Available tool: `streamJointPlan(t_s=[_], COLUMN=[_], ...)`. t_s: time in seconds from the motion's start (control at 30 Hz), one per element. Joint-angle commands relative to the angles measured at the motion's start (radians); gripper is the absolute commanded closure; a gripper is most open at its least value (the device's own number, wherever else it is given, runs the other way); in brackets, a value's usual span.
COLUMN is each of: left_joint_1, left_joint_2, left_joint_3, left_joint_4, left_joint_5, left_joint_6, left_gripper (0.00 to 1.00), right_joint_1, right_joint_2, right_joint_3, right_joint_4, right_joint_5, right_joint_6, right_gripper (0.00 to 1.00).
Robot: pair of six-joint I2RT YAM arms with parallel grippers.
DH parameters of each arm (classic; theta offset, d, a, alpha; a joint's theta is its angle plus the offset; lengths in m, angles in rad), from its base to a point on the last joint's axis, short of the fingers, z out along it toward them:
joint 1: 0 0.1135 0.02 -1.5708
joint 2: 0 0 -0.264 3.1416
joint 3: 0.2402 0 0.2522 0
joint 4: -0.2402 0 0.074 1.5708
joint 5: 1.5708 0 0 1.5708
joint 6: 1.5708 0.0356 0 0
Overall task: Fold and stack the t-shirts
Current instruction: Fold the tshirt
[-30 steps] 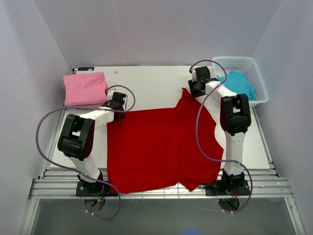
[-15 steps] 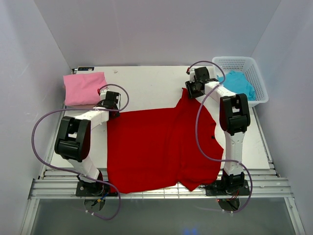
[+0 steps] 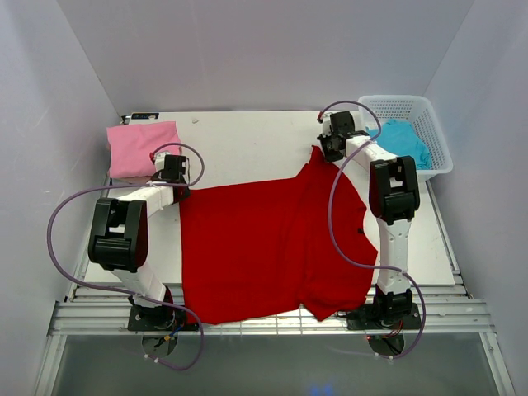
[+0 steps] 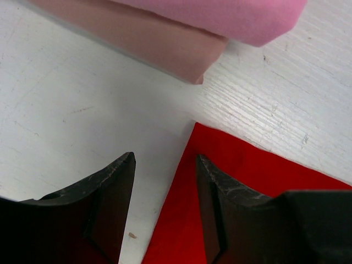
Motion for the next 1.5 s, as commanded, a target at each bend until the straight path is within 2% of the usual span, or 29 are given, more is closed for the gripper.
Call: streamJointPlan(t_s=[0.0,0.17,0.37,0.63,0.9,0.97,1.23,1.47], left_joint_1=[0.016,0.022,0.025,0.024,0.024,0.024,0.025,0.024], left_joint_2=[-0.036,-0.007,-0.002,0.007,0.101,0.101,0.125,0.174], left_joint_3=[0.002,0.011,0.017,0.033,0.077,0.071,0.088,0.134], left_joint_4=[0.035,0.048,0.059,0.142,0.22,0.28,0.341,0.283], left_joint_5=[0.03,0.059,0.082,0.225,0.326,0.335,0.407,0.378], left_joint_6=[0.009,0.006,0.006,0.021,0.024,0.021,0.02,0.024], left_gripper=[0.42,0.41,0.42,0.42,0.42,0.42,0.41,0.41], right_joint_1=[-0.029,-0.038,-0.043,-0.043,-0.043,-0.043,-0.043,-0.043], right_joint_2=[-0.034,-0.069,-0.06,-0.048,-0.043,-0.045,-0.042,-0.05], right_joint_3=[-0.027,-0.039,-0.016,-0.029,-0.028,-0.028,-0.028,-0.032], right_joint_4=[-0.002,-0.021,-0.106,-0.131,-0.131,-0.133,-0.133,-0.133], right_joint_5=[0.13,0.266,0.347,0.322,0.294,0.292,0.275,0.271], right_joint_6=[-0.013,-0.019,-0.01,0.008,0.005,0.004,0.002,-0.001], right_gripper=[0.92,0.92,0.92,0.92,0.92,0.92,0.92,0.92])
